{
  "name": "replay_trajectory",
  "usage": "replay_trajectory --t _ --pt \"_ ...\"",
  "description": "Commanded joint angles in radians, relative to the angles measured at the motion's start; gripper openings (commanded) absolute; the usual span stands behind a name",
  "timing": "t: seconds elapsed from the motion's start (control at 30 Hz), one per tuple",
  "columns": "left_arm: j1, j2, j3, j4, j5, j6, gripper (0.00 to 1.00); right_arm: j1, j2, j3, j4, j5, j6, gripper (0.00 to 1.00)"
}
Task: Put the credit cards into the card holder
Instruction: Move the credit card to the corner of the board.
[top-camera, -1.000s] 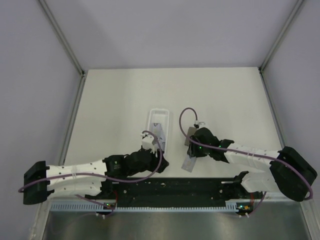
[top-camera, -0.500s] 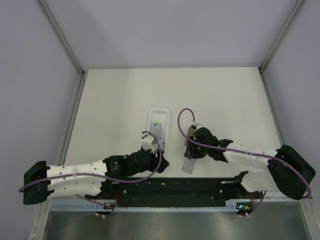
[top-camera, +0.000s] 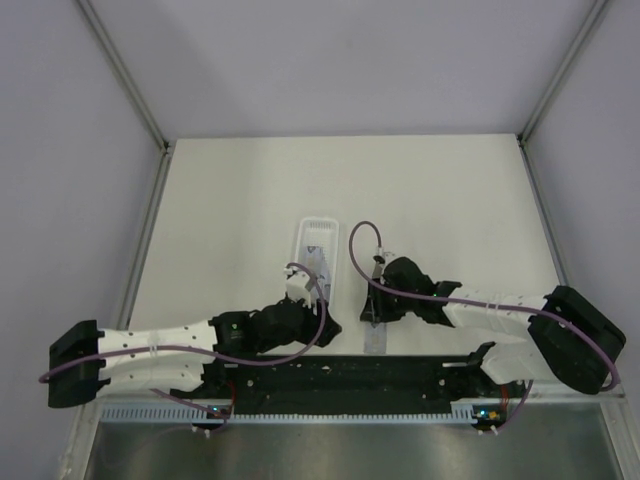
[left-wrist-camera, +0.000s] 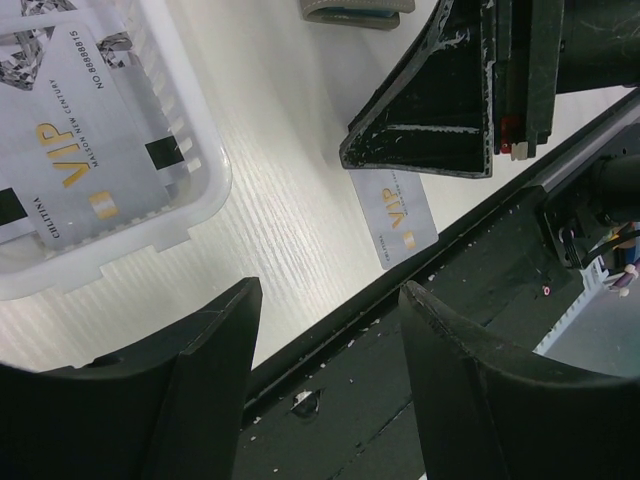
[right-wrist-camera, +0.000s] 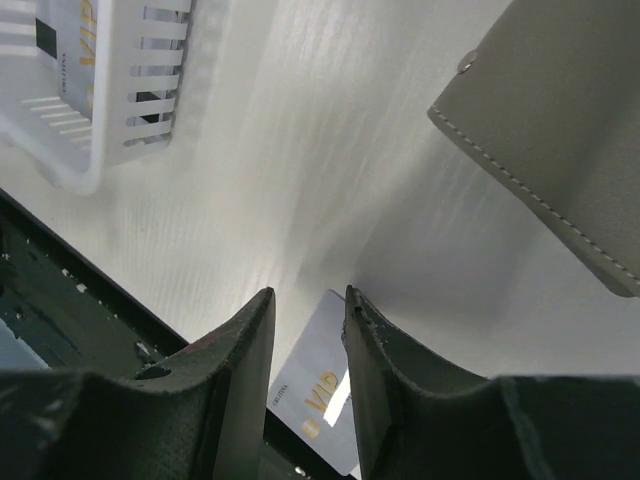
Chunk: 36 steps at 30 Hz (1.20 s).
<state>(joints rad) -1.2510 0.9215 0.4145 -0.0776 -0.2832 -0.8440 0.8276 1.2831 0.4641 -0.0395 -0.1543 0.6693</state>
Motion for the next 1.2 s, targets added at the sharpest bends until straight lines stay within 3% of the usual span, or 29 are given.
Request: replay_trajectory --t 0.0,0.37,0.7,1.17 --pt "-0.004 0.007 -0.008 0.055 0.007 -0.009 0.63 0.022 0.021 -0.015 0.081 -0.047 0.012 0.34" --pt "-0.004 -0.003 -0.037 0.065 0.012 -0.02 0.63 0.022 0.018 -0.016 0.145 -0.117 0.016 0.35" --pt "-0.004 0.025 -0.031 0.07 0.021 -0.017 0.64 0.022 -0.125 0.018 -0.141 0.15 -0.005 0.36" --pt "-0.004 0.065 -0.019 0.118 0.039 -0.02 0.64 0.028 -0.088 -0.013 -0.154 0.047 -0.023 0.36"
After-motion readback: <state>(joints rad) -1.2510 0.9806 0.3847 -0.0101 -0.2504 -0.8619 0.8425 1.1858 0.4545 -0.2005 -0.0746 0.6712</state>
